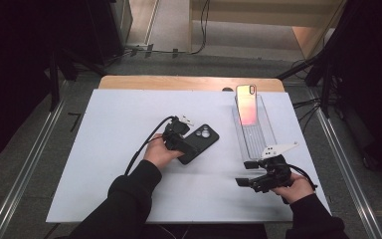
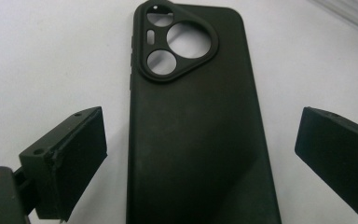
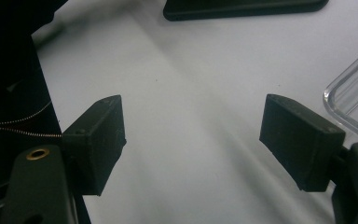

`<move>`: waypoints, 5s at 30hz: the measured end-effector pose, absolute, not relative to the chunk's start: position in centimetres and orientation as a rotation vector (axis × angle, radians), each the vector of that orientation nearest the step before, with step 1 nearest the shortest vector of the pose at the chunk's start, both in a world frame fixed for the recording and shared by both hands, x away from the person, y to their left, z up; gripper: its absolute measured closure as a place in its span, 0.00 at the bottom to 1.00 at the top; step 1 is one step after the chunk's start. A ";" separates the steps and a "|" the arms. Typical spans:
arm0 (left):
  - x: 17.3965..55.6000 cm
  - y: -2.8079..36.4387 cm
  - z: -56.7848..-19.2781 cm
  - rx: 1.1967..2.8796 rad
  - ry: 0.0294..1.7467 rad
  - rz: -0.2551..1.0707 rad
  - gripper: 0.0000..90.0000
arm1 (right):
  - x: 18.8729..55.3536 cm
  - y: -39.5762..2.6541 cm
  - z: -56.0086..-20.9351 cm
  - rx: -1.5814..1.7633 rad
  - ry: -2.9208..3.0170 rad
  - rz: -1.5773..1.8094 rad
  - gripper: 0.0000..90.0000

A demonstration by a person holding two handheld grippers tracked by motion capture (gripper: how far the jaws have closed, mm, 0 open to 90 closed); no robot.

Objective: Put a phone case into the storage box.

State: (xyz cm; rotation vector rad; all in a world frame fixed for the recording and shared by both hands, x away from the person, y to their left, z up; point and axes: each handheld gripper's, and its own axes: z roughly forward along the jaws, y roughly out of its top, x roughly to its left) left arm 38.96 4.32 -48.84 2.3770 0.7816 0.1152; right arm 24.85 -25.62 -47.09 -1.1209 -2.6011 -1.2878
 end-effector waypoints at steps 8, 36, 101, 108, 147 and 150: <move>38.7 3.9 -49.6 2.448 0.767 0.166 0.06 | 24.8 -25.6 -47.1 -1.124 -2.602 -1.282 0.23; 37.9 3.1 -50.0 2.496 0.734 0.251 0.15 | 24.8 -25.3 -47.2 -1.116 -2.614 -1.258 0.23; 33.3 8.6 -43.6 2.183 0.831 0.108 0.19 | 25.8 -20.9 -43.2 -1.226 -2.451 -1.426 0.19; 31.5 8.7 -44.2 2.124 0.841 0.145 0.19 | 26.4 -20.0 -42.6 -1.282 -2.430 -1.430 0.20; 26.1 7.6 -47.4 1.865 0.861 0.354 0.19 | 30.5 -17.4 -42.6 -1.445 -2.314 -1.471 0.23; 25.9 7.5 -47.4 1.852 0.858 0.367 0.19 | 30.8 -17.2 -42.7 -1.453 -2.296 -1.482 0.23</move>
